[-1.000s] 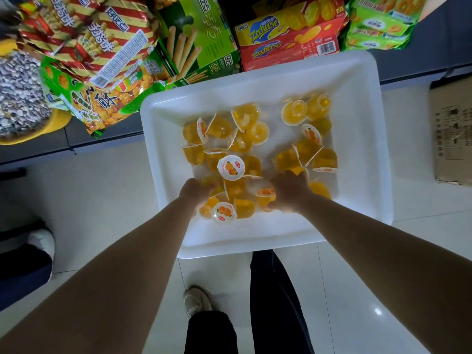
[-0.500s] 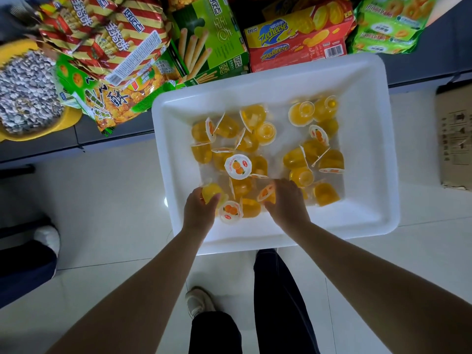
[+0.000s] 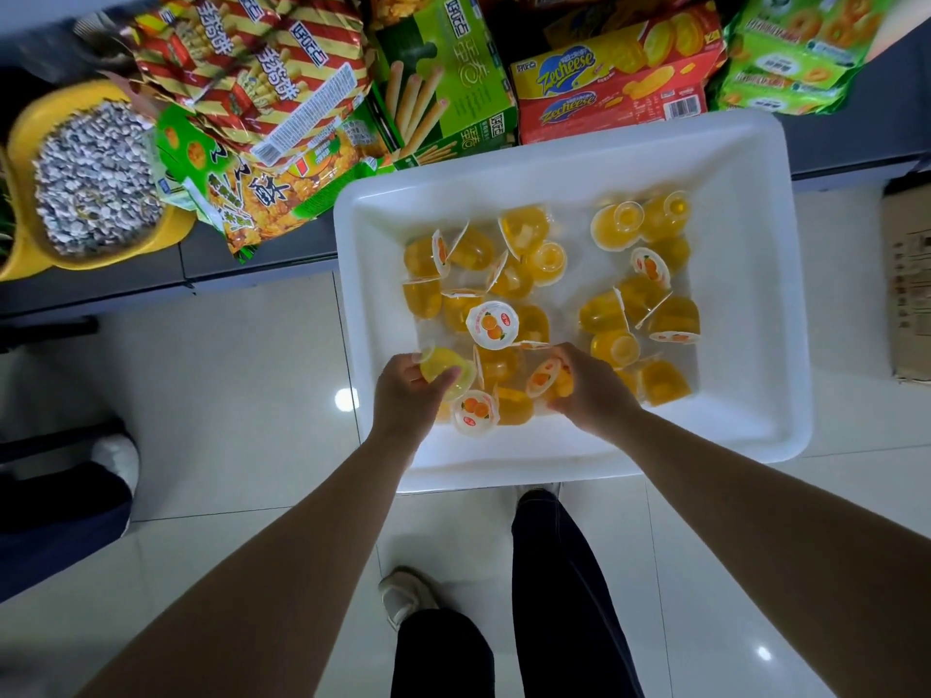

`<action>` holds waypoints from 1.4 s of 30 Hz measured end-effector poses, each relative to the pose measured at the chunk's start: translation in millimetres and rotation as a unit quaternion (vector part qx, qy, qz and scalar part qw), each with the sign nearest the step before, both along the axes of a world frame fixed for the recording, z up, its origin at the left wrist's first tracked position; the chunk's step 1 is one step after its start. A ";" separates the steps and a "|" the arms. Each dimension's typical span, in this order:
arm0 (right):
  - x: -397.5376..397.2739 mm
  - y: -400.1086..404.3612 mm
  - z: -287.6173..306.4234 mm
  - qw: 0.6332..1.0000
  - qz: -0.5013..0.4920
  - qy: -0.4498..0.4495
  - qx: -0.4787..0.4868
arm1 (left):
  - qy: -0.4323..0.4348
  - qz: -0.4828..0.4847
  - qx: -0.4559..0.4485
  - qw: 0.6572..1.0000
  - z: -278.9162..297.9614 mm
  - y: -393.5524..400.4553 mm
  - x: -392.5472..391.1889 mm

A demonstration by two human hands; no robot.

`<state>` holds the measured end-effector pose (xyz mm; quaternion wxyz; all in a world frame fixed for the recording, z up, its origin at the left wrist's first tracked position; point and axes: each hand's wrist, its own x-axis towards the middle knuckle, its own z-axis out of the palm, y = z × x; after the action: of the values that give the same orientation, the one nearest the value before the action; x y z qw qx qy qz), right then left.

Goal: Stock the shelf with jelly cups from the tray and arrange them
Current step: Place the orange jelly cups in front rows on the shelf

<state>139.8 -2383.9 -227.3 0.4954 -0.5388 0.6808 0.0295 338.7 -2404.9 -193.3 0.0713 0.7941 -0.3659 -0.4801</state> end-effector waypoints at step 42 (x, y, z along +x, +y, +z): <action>14.0 4.0 704.3 0.808 -0.256 -0.347 -0.401 | 0.355 0.015 -0.392 0.849 665.6 -35.4 17.2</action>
<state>153.8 -2379.9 477.1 0.4278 -0.4698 0.5281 -0.5633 355.9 -2440.4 472.2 0.5090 0.4810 -0.4613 -0.5448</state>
